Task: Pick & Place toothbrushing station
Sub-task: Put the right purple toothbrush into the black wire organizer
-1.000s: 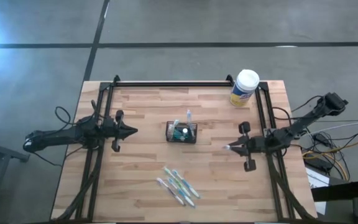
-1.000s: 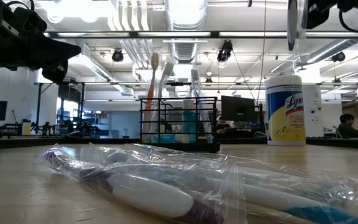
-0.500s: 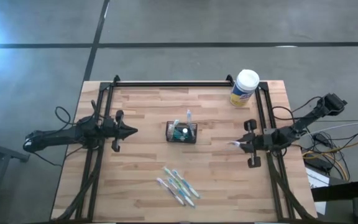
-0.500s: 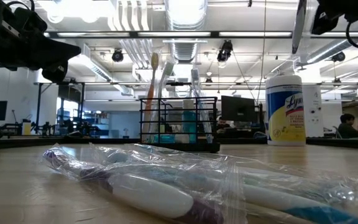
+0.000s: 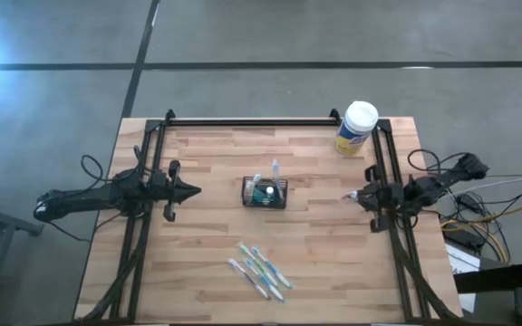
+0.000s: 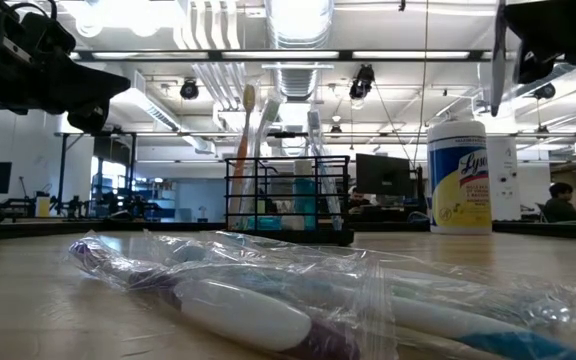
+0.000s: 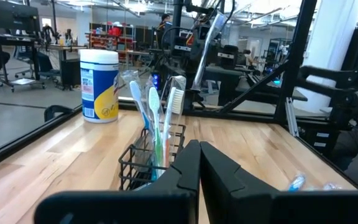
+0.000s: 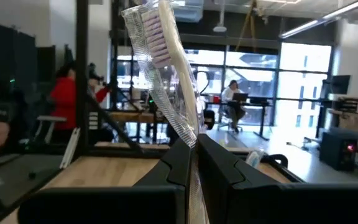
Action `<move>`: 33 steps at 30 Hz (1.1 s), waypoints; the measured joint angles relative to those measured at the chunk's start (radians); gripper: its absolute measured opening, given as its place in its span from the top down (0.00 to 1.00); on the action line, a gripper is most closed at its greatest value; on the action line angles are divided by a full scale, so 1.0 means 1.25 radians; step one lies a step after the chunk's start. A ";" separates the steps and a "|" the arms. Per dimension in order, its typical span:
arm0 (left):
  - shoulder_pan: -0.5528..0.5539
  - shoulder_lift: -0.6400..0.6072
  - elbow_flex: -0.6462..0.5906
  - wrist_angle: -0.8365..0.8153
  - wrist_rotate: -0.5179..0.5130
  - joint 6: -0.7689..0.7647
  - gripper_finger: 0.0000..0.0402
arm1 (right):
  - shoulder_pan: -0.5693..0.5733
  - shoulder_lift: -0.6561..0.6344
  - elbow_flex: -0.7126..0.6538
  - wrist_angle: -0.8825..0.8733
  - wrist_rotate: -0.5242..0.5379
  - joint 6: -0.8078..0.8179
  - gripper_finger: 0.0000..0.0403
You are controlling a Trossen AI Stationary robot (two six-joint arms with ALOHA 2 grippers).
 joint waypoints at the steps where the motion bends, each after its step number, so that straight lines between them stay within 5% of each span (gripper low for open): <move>1: 0.000 0.000 0.000 0.000 0.000 0.000 0.98 | 0.000 -0.033 0.000 -0.038 -0.011 0.000 0.96; 13: 0.000 0.009 0.000 -0.008 0.000 0.000 0.98 | -0.008 -0.055 -0.009 -0.073 -0.031 0.010 0.96; 22: 0.000 0.009 0.000 -0.004 0.000 0.000 0.98 | -0.009 -0.030 0.023 0.096 -0.031 -0.016 0.96; 33: 0.000 0.009 0.000 -0.004 0.000 -0.001 0.98 | -0.082 0.407 0.180 0.299 -0.029 -0.066 0.96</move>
